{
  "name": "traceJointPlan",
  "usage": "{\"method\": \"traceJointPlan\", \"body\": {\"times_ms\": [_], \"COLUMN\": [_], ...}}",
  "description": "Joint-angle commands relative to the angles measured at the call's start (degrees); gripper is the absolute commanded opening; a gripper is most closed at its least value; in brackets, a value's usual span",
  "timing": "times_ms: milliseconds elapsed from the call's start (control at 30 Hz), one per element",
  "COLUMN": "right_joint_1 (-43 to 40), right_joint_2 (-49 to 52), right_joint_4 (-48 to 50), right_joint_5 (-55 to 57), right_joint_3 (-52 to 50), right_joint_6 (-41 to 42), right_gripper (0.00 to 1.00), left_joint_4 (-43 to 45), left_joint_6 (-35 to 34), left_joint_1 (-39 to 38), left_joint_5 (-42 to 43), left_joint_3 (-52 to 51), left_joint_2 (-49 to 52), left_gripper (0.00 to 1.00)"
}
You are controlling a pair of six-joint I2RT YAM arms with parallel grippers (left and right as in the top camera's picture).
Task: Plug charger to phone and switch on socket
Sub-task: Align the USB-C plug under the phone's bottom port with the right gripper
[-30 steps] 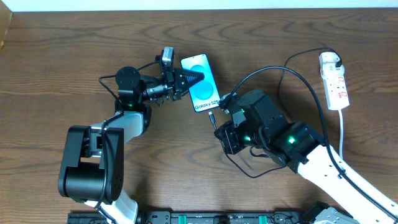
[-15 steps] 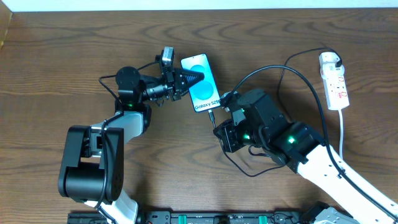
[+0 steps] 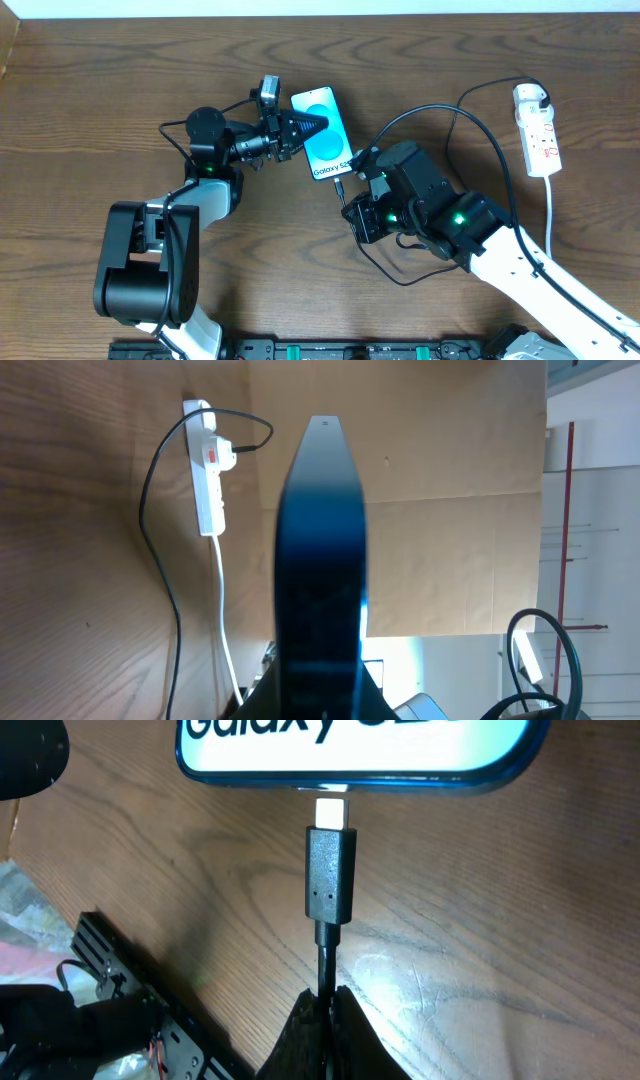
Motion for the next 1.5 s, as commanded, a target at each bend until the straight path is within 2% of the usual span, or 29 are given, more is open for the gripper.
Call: {"method": "traceJointPlan", "body": {"times_ms": [0,1033,1467], "right_joint_1": [0.3,0.3,0.4], "right_joint_2": [-0.2,-0.2,-0.2], "right_joint_4": [0.2,1.4,-3.0], "right_joint_5": [-0.3,0.1,-0.6], "right_joint_3": [-0.2,-0.2,-0.2], "right_joint_6": [0.7,0.7,0.7], "right_gripper": [0.01,0.01,0.01], "left_joint_4": [0.8,0.8,0.8], "left_joint_6": [2.4,5.7,5.7], "left_joint_1": [0.2,0.2,0.2], "left_joint_5": [1.0,2.5,2.4], "left_joint_3": [1.0,1.0,1.0], "left_joint_2": [-0.4,-0.4,-0.4], "left_gripper": [0.07,0.07,0.08]}}
